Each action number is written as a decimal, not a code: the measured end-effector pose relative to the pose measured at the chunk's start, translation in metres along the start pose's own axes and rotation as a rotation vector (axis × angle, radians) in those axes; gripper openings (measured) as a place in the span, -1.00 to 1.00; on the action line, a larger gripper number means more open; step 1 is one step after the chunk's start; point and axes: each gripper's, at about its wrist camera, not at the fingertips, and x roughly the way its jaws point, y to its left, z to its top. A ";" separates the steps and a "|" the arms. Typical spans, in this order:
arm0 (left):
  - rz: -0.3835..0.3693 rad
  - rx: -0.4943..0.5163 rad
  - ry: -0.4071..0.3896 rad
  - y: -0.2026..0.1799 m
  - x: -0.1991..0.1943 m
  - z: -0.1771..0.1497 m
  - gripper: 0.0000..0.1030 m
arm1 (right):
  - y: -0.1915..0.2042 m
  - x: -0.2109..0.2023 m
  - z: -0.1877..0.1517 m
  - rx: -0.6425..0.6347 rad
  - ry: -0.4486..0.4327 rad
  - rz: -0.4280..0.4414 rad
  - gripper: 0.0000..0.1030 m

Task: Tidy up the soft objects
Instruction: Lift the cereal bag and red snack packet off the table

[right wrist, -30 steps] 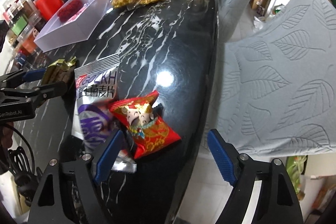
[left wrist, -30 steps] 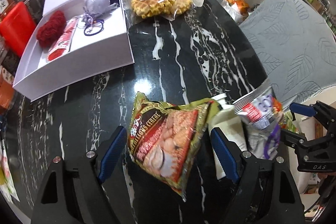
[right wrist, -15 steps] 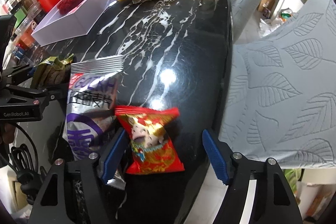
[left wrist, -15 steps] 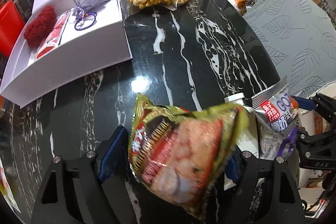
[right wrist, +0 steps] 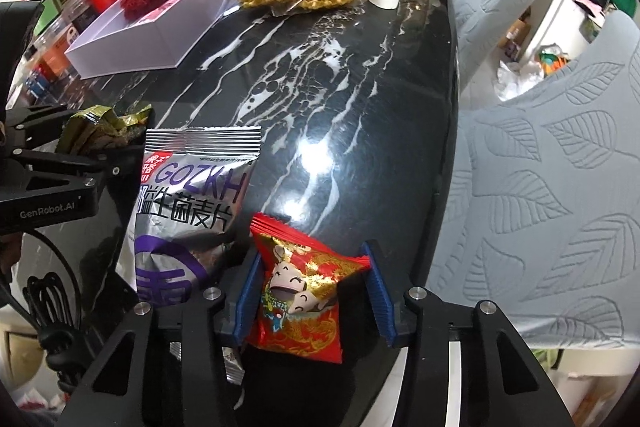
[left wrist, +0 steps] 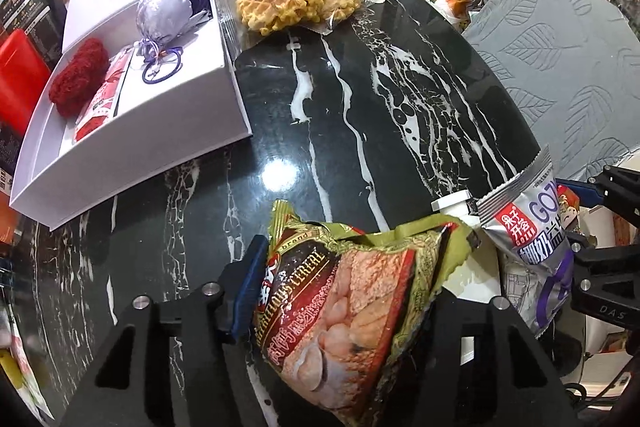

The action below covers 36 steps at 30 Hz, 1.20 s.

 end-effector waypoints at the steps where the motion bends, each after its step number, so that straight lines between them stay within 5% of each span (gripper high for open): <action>1: 0.003 0.004 -0.003 -0.001 -0.001 0.000 -0.12 | 0.000 0.000 0.000 0.000 -0.002 0.002 -0.09; 17: -0.005 -0.060 0.001 0.000 -0.039 -0.007 -0.21 | -0.007 -0.022 -0.003 0.050 -0.032 0.037 -0.13; 36: 0.019 -0.084 -0.088 -0.035 -0.124 -0.022 -0.21 | -0.011 -0.093 -0.030 0.061 -0.098 0.065 -0.13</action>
